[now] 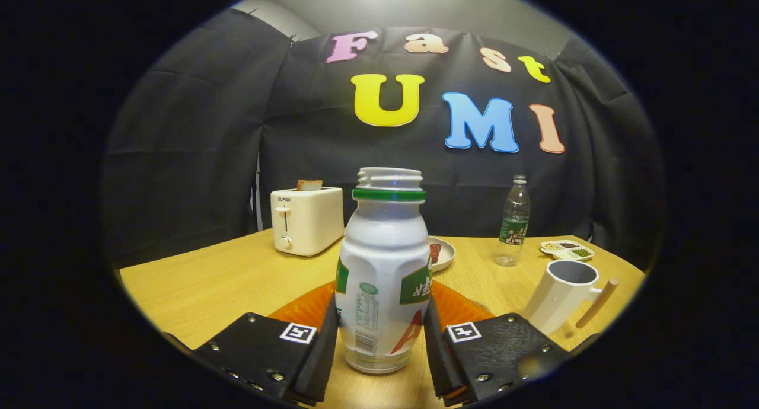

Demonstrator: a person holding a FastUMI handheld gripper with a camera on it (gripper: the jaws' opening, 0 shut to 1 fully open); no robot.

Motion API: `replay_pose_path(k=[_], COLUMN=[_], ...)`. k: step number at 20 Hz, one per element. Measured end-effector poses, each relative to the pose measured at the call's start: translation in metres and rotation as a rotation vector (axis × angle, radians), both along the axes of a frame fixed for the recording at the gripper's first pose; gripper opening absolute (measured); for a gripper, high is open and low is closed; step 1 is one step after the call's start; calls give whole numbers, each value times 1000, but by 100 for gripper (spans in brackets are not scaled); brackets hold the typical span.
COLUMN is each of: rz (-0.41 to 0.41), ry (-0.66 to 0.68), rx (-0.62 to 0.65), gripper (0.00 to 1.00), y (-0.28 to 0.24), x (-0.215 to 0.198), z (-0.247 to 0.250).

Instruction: Take the bottle from table, then pour the juice into the cup, finally place the bottle on the coaster

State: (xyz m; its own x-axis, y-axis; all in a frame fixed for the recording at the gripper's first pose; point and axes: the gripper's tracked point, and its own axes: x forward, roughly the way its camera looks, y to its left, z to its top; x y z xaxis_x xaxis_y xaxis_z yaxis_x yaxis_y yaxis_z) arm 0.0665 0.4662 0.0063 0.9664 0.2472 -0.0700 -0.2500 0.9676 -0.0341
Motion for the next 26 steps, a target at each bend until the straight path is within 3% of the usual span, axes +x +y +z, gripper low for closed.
replay_pose_path(k=[5,12,21,26], rz=[21,52,-1,16], ry=[38,80,144,175], rx=[114,431,705,904], gripper=[65,65,65,65], y=[0,-2,-35,-45], x=[1,-1,11,17], z=[13,36,43,46])
